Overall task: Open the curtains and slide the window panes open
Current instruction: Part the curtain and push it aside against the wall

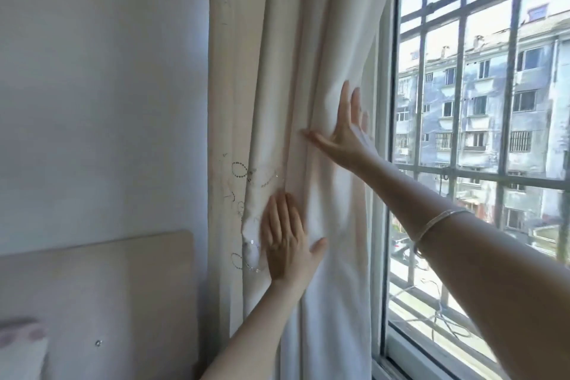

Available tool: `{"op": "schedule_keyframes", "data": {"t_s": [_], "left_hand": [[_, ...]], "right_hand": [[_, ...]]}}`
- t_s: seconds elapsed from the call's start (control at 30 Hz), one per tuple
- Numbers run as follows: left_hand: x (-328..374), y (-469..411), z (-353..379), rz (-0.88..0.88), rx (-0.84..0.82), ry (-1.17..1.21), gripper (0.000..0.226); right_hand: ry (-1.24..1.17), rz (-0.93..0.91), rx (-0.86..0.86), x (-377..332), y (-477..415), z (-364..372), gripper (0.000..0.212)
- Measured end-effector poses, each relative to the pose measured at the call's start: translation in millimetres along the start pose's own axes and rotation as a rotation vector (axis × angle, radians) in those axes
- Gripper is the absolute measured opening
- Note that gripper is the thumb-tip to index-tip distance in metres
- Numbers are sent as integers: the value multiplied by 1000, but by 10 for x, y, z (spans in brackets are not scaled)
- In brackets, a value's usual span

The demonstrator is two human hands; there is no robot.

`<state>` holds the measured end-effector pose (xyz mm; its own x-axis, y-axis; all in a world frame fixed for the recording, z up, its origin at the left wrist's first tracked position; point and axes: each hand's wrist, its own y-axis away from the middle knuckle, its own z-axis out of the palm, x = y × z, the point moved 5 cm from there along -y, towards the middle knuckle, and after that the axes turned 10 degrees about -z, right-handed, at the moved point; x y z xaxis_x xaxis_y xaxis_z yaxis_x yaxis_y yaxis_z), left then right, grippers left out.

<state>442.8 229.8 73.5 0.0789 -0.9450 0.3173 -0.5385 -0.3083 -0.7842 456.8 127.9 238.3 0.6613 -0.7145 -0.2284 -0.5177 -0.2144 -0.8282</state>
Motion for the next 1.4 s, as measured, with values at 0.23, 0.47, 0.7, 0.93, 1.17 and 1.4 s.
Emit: {"op": "schedule_keyframes", "data": {"t_s": [0.23,0.47,0.7,0.93,1.17,1.4], "left_hand": [[-620,-596,479,-18,66,-152,106],[-1094,-1248,953,-96,95,-224,107],[-1584,-1840,1327,-145,150,-207,105],[-1922,-2375,1614,-109,231,-250,102],[-2263,-2681,1970,-95,229,-356,84],[-2591,-2833,2530,-63,152,-368,70]], "right_hand": [[-91,-13,-34,25,-588,925,105],[-136,-55,-69,96,-1237,1765,104],[-186,-116,-66,-12,-1804,2456,99],[-149,-83,-12,-131,-2309,3033,71],[-55,-81,-53,-80,-2587,3661,73],[-17,-33,-199,130,-2606,4417,70]]}}
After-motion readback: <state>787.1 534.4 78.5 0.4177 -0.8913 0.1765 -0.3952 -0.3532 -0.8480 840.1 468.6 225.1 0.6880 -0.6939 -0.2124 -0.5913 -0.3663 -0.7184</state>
